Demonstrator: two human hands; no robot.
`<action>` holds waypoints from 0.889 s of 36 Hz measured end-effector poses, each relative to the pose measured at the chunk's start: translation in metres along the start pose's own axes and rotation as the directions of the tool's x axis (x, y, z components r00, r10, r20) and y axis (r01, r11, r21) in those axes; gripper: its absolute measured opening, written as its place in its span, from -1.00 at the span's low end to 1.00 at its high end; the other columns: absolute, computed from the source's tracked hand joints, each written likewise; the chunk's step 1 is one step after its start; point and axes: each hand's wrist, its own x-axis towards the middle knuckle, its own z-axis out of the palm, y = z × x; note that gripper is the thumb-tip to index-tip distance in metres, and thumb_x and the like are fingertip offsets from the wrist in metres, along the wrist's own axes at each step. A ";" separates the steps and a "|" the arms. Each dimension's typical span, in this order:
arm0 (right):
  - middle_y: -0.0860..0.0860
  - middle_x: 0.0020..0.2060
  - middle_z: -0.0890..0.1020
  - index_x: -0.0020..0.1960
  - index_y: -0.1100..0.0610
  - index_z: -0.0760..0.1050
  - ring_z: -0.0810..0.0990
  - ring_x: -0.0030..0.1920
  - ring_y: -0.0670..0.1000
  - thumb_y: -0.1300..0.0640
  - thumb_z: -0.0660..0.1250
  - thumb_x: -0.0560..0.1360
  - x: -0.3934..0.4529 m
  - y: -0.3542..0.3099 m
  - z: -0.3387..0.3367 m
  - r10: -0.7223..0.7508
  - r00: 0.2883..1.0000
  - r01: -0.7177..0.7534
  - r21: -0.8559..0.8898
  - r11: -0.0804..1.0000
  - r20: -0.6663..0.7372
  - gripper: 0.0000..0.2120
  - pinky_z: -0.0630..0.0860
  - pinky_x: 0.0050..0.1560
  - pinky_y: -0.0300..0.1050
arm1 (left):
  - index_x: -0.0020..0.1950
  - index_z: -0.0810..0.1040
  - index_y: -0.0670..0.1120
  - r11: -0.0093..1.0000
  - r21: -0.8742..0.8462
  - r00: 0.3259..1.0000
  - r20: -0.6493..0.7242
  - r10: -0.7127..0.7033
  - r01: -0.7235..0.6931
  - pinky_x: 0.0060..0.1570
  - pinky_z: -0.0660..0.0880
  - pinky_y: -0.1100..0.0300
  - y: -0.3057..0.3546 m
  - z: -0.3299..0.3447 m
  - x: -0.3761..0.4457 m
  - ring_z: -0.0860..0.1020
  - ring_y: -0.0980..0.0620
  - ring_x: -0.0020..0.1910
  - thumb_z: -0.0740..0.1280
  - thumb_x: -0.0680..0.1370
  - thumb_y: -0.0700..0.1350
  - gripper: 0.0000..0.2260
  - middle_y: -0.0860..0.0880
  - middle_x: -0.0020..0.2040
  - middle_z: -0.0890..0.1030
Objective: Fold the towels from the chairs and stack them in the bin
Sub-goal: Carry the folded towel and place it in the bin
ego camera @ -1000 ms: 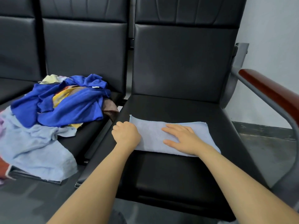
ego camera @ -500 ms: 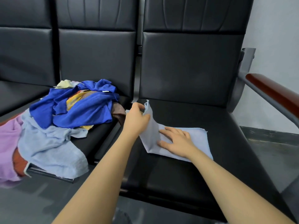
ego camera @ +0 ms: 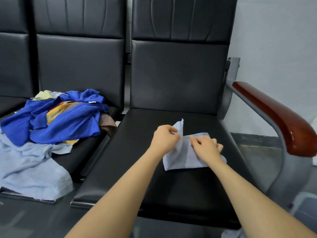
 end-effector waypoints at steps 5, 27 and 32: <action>0.08 0.19 0.42 0.03 -0.16 0.56 0.28 0.25 0.18 -0.31 0.02 0.55 -0.003 0.007 -0.005 0.165 0.983 -0.177 0.185 0.967 0.082 -0.60 0.26 0.29 0.08 | -0.30 0.42 -0.09 0.994 0.107 0.991 0.128 -0.043 0.029 -0.10 0.47 0.15 -0.001 0.028 0.001 0.49 0.00 -0.18 0.18 0.57 -0.22 -0.77 -0.07 -0.19 0.51; -0.02 0.06 0.38 -0.08 -0.03 0.43 0.30 0.11 0.07 -0.15 0.27 0.50 -0.013 -0.002 -0.006 -0.035 0.976 0.061 -0.115 0.992 0.214 -0.81 0.16 0.13 -0.08 | 0.34 0.25 -0.17 0.711 0.703 1.000 -0.024 -0.005 0.021 0.13 0.26 0.10 -0.023 0.044 -0.010 0.30 -0.14 0.23 0.22 0.55 -0.06 -0.59 -0.15 0.30 0.30; -0.03 -0.11 0.34 -0.27 0.00 0.18 0.32 -0.02 0.06 0.11 0.11 0.54 -0.013 -0.003 -0.004 -0.045 0.982 0.056 -0.056 0.997 0.183 -0.78 0.22 0.05 -0.03 | 0.27 0.30 -0.18 0.773 0.618 0.978 -0.207 -0.017 0.144 0.12 0.28 0.11 -0.019 0.037 -0.007 0.34 -0.13 0.21 0.18 0.55 -0.16 -0.69 -0.14 0.24 0.35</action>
